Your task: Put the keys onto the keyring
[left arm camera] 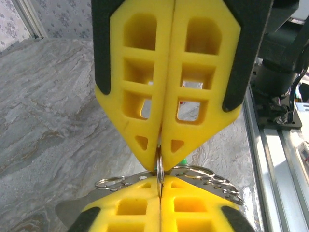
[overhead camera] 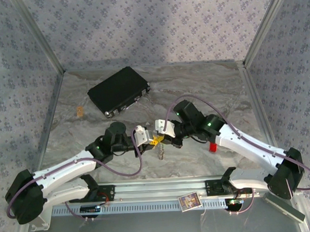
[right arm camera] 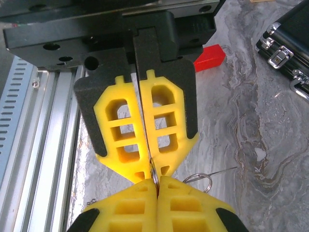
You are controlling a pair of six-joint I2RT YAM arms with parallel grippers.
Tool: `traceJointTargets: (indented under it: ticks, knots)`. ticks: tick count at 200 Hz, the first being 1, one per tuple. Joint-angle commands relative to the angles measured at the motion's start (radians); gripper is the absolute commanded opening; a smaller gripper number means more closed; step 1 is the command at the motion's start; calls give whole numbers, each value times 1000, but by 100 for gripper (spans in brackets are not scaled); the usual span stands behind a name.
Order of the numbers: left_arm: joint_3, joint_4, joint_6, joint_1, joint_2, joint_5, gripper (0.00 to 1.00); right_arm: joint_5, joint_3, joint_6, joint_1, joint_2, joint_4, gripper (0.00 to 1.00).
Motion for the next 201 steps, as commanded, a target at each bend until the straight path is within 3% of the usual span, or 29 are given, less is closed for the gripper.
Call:
traceJointTargets:
  ticks: [1,10,32,53,151,201]
  knots:
    - [42,35,17,0,1,5,0,-18,30,-24,14,4,-72,0]
    - [41,38,15,0,-1,4,0,-26,21,-8,6,-5,-62,1]
    - [23,65,1,0,-5,6,0,-73,-48,58,-38,-60,26,31]
    - [1,108,-22,1,-10,4,0,-74,-118,115,-63,-121,102,40]
    - [-28,178,-64,0,-2,-4,0,84,-206,169,-14,-210,219,31]
    - [-36,192,-66,0,2,-3,0,113,-201,149,1,-204,221,17]
